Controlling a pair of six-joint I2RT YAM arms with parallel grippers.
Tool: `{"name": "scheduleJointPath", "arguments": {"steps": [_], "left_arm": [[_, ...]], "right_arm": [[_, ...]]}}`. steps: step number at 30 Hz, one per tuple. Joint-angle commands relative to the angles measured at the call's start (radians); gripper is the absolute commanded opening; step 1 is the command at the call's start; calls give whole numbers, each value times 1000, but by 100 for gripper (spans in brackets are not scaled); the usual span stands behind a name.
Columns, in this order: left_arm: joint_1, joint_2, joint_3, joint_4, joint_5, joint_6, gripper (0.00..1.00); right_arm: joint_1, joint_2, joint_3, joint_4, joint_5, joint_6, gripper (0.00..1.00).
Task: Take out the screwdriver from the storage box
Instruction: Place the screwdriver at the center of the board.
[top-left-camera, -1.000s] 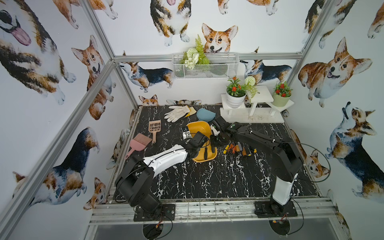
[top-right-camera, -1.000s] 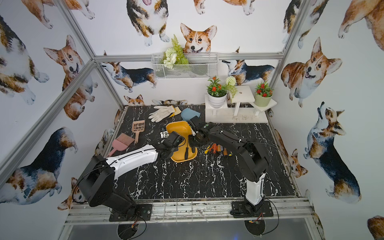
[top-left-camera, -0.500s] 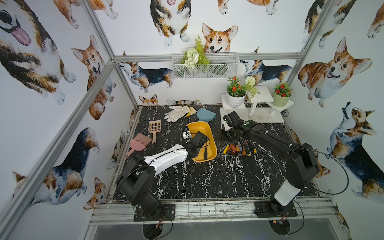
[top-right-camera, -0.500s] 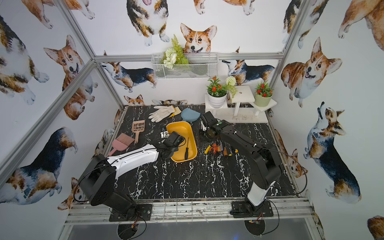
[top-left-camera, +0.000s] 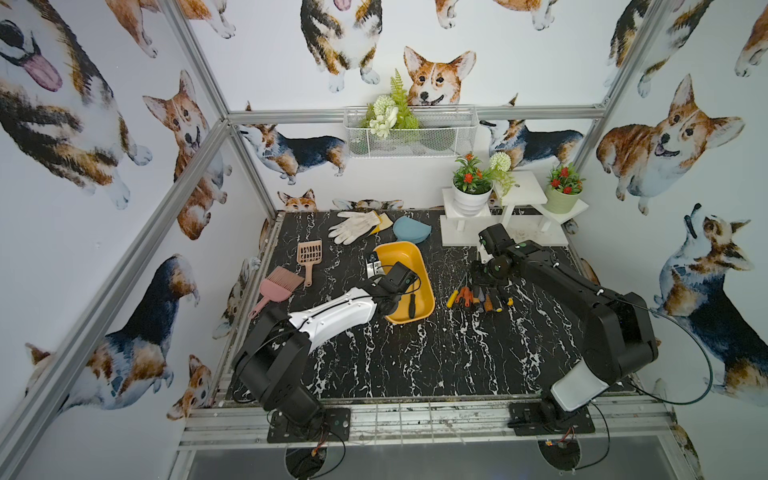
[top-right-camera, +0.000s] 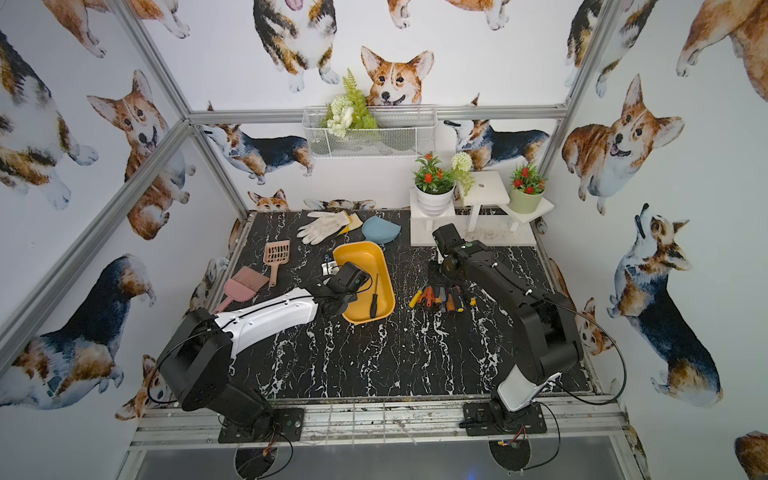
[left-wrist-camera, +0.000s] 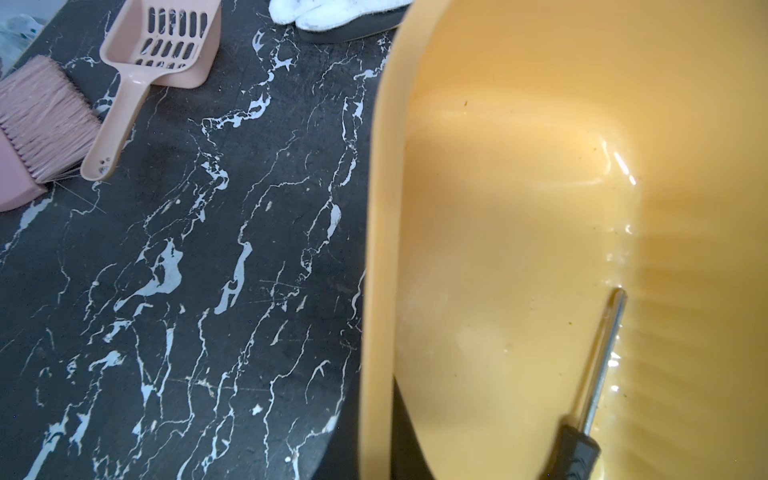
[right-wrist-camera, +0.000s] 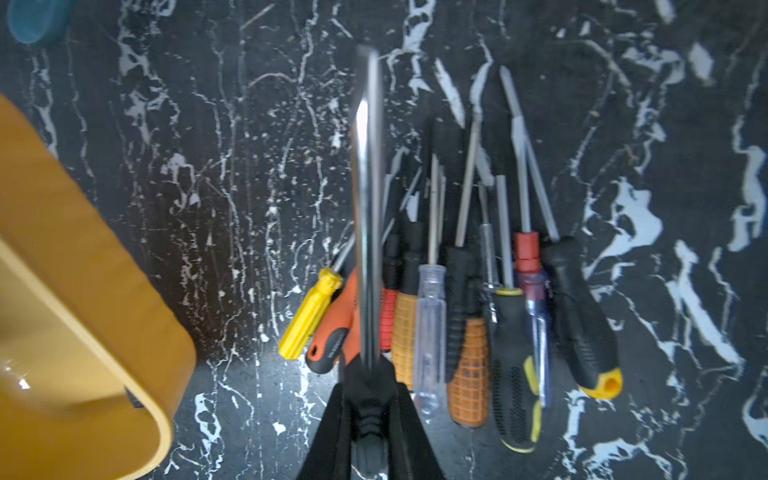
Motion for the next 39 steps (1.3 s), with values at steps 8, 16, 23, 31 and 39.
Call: {"name": "scheduleJointPath", "arguments": {"steps": [8, 16, 23, 31, 39], "left_arm": [[1, 7, 17, 19, -13, 4, 0], [1, 10, 14, 19, -10, 0, 0], [2, 9, 17, 18, -13, 4, 0], [1, 11, 19, 16, -13, 6, 0], [1, 6, 16, 11, -15, 3, 0]], "right_arm": [[-59, 34, 30, -107, 96, -93, 0], [-59, 81, 42, -136, 107, -146, 0], [-59, 124, 46, -152, 101, -160, 0], [-59, 141, 46, -148, 102, -165, 1], [-59, 140, 50, -152, 82, -157, 23]]}}
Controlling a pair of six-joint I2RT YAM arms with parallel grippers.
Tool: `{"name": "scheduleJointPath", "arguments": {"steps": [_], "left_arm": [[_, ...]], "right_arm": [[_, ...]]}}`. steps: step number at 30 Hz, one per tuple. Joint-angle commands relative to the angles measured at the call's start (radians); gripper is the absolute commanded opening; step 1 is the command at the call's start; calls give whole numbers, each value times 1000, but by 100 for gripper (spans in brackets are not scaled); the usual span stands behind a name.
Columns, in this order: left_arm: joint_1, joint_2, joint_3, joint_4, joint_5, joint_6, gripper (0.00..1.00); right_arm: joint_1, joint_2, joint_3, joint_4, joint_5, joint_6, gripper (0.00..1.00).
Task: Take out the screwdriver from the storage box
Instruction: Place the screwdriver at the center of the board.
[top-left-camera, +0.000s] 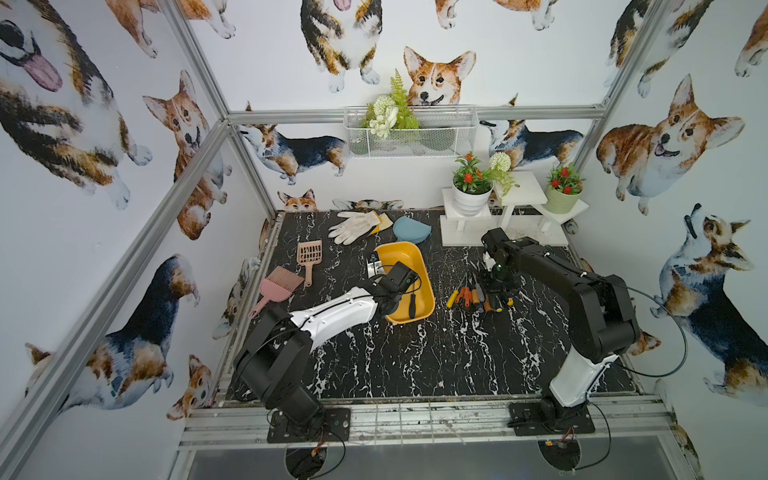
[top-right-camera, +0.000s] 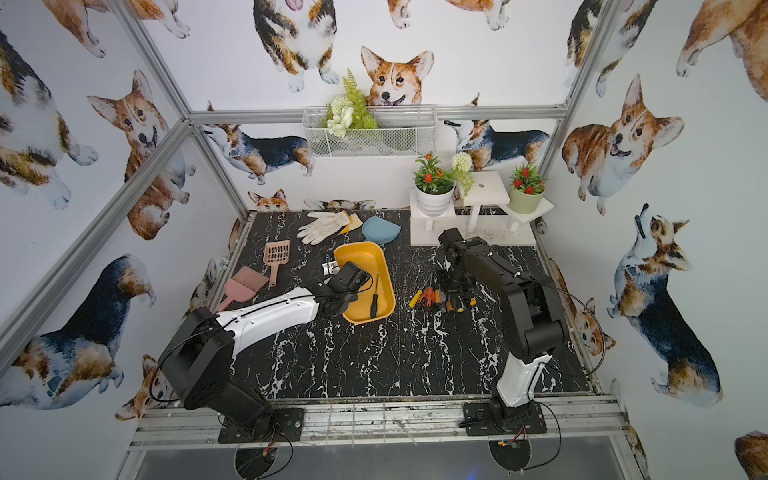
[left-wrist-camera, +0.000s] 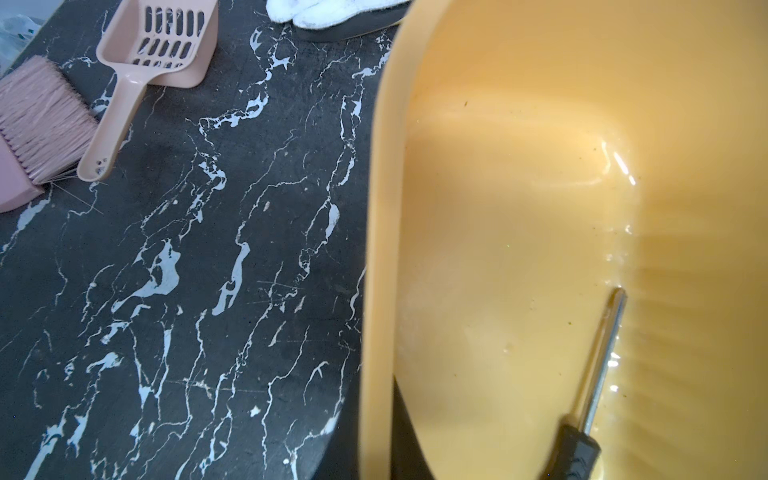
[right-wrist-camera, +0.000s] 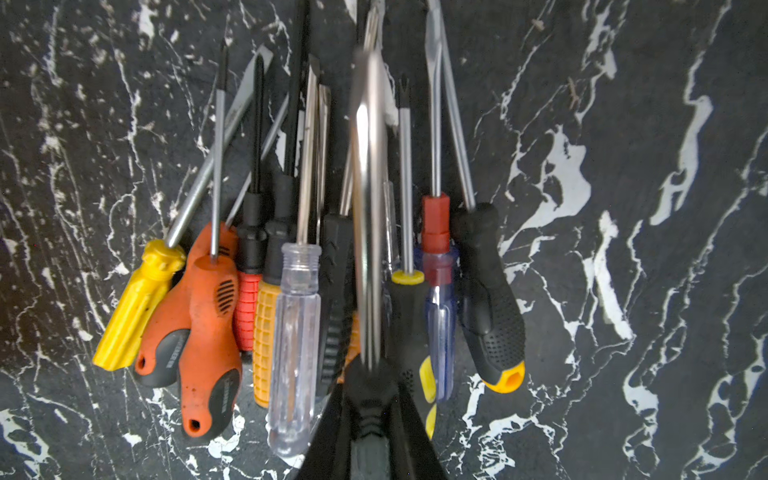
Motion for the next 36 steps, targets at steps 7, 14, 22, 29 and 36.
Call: {"name": "scheduleJointPath", "arguments": {"steps": [7, 14, 22, 29, 36], "left_arm": [[0, -5, 7, 12, -16, 1, 0], [1, -1, 10, 13, -15, 4, 0], [1, 1, 10, 15, -13, 1, 0], [0, 5, 15, 17, -8, 2, 0], [0, 2, 13, 19, -7, -3, 0]], "right_arm": [[-1, -10, 9, -18, -20, 10, 30], [-1, -34, 11, -18, -19, 15, 35], [-1, -109, 6, 40, -118, 40, 35], [1, -144, -10, 112, -284, 73, 35], [82, -189, -12, 183, -376, 87, 36]]}}
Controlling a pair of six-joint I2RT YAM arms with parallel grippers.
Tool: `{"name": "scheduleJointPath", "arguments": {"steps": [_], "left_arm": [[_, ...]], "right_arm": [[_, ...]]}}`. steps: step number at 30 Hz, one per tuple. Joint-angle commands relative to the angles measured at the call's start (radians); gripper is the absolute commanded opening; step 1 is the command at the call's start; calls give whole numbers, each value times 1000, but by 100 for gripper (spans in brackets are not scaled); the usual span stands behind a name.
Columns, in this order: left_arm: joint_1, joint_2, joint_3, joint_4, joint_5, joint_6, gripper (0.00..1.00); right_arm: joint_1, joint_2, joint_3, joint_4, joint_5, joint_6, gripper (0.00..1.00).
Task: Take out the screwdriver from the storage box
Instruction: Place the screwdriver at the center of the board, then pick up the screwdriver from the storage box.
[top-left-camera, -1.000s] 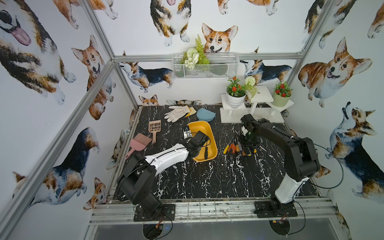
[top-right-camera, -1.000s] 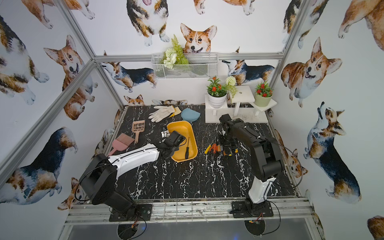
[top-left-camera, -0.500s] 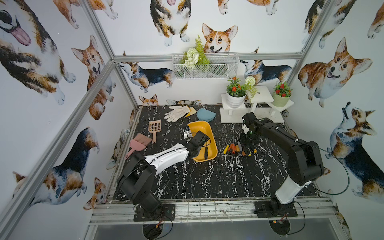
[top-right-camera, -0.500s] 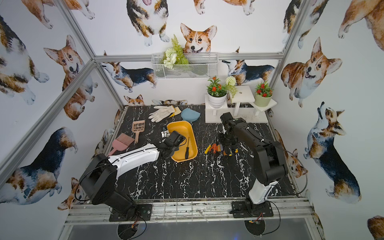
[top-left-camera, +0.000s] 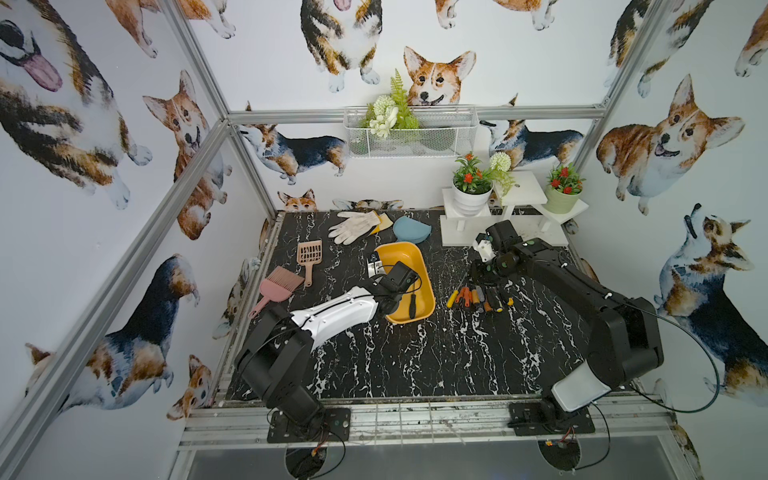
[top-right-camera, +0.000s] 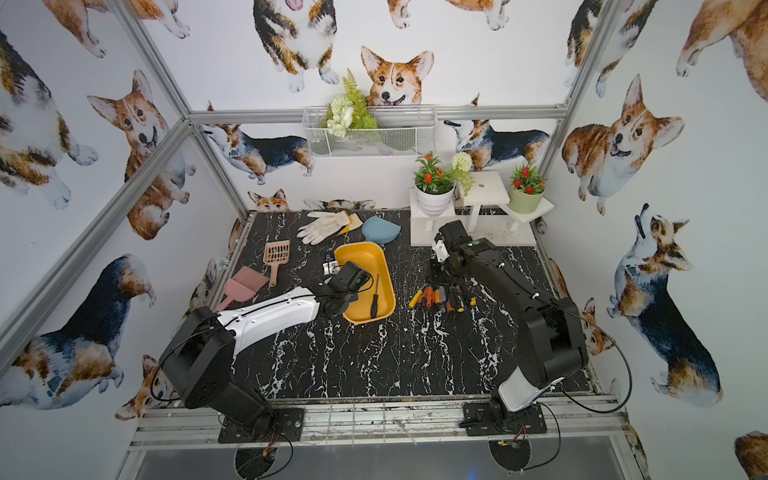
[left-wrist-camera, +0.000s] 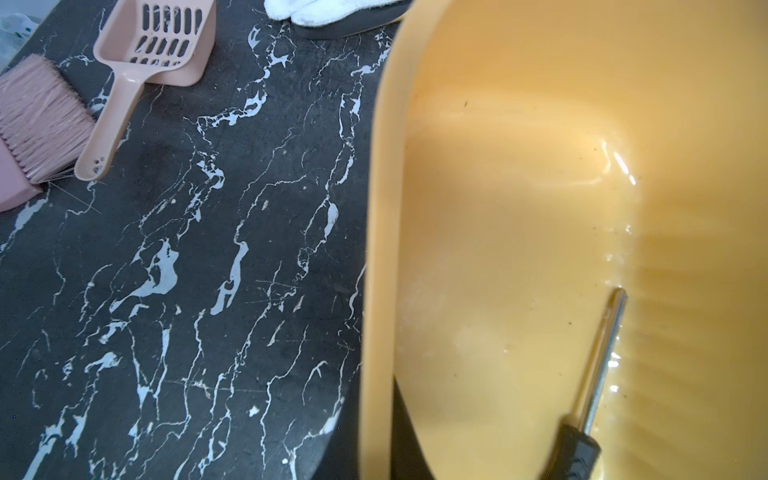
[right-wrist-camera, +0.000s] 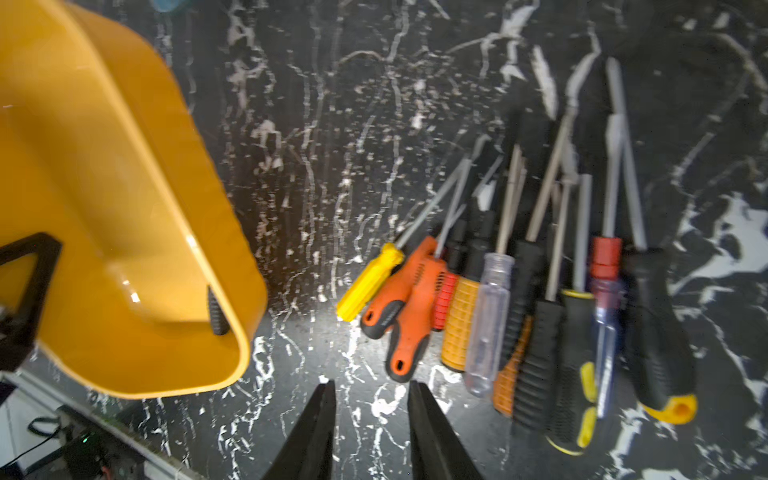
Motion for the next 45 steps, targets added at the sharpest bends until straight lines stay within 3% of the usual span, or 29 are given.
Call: {"name": "scheduleJointPath", "arguments": {"steps": [1, 10, 23, 41, 45], "left_arm": [[0, -5, 9, 19, -10, -3, 0], [0, -8, 5, 26, -3, -6, 0], [0, -5, 5, 27, 0, -4, 0], [0, -17, -3, 34, 4, -1, 0], [0, -17, -9, 36, 13, -4, 0]], "right_arm": [[35, -8, 18, 47, -55, 21, 36], [134, 8, 3, 127, -105, 118, 37], [278, 109, 82, 126, -75, 154, 38], [363, 338, 227, 62, 6, 191, 38], [372, 380, 268, 23, 73, 196, 46]]}}
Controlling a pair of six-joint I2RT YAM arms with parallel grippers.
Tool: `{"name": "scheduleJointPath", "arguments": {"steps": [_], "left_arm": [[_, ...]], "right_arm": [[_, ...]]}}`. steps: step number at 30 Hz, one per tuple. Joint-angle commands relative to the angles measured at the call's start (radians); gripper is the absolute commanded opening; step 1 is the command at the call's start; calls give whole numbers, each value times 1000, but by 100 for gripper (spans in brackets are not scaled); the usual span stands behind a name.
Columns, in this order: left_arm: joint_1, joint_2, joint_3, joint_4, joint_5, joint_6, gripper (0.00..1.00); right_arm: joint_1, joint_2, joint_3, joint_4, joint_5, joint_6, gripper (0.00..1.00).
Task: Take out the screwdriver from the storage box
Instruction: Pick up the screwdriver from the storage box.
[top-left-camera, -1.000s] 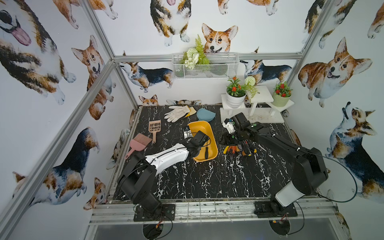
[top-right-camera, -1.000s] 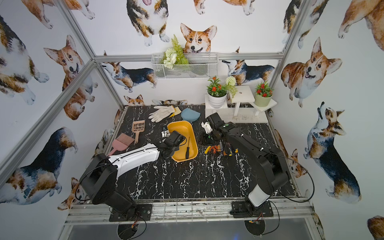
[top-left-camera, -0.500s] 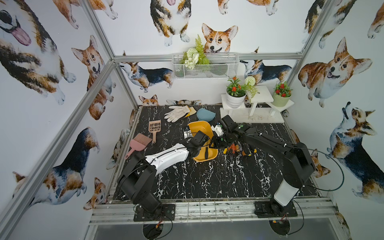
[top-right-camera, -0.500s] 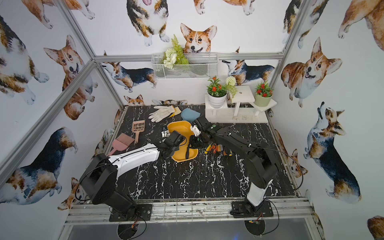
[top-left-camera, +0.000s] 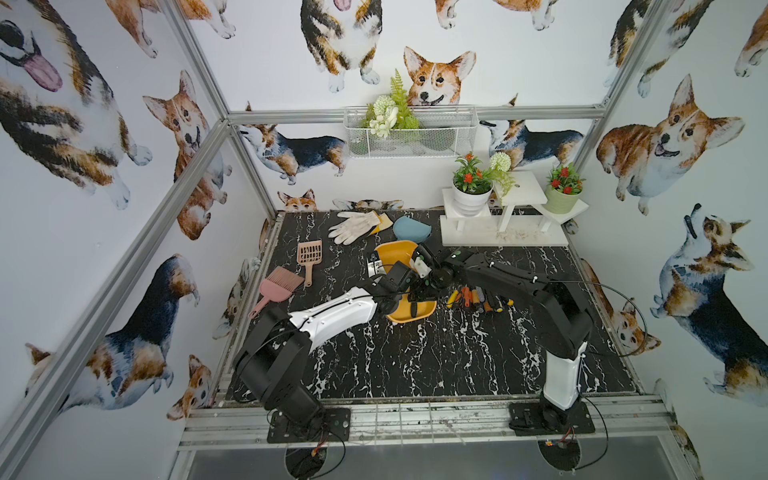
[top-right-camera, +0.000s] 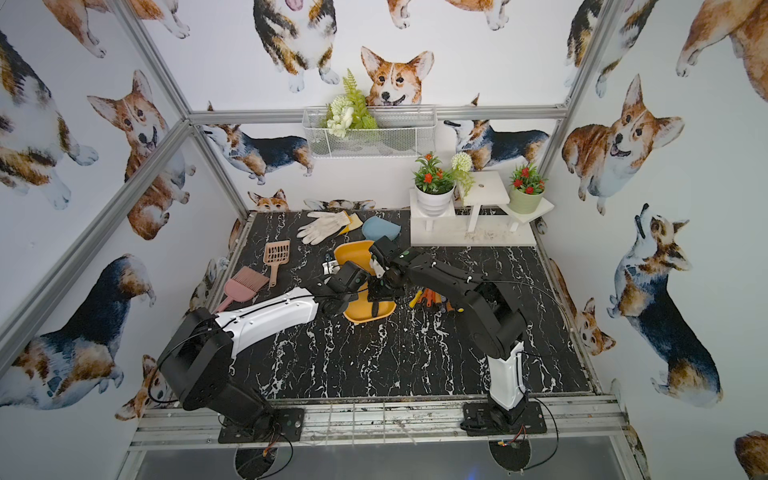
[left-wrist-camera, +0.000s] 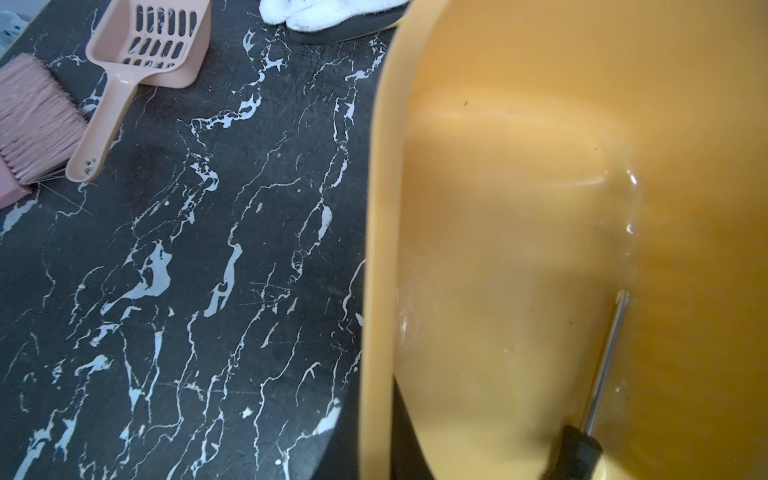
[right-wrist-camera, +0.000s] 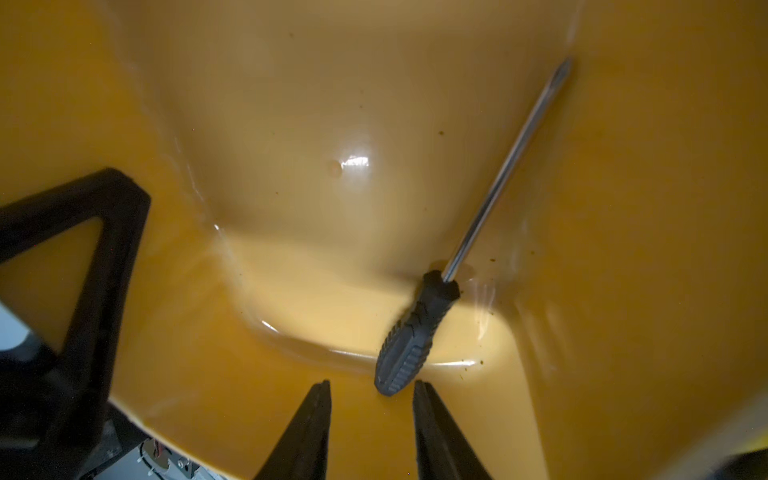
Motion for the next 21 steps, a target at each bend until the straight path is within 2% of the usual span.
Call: {"name": "scheduleJointPath", "arguments": {"steps": [1, 16, 21], "left_arm": [[0, -6, -4, 20, 4, -4, 0], [0, 0, -8, 27, 8, -8, 0], [0, 1, -10, 25, 12, -14, 0]], "right_arm": [[8, 33, 43, -58, 94, 8, 48], [10, 141, 75, -40, 119, 54, 46], [10, 171, 89, -41, 104, 50, 38]]}}
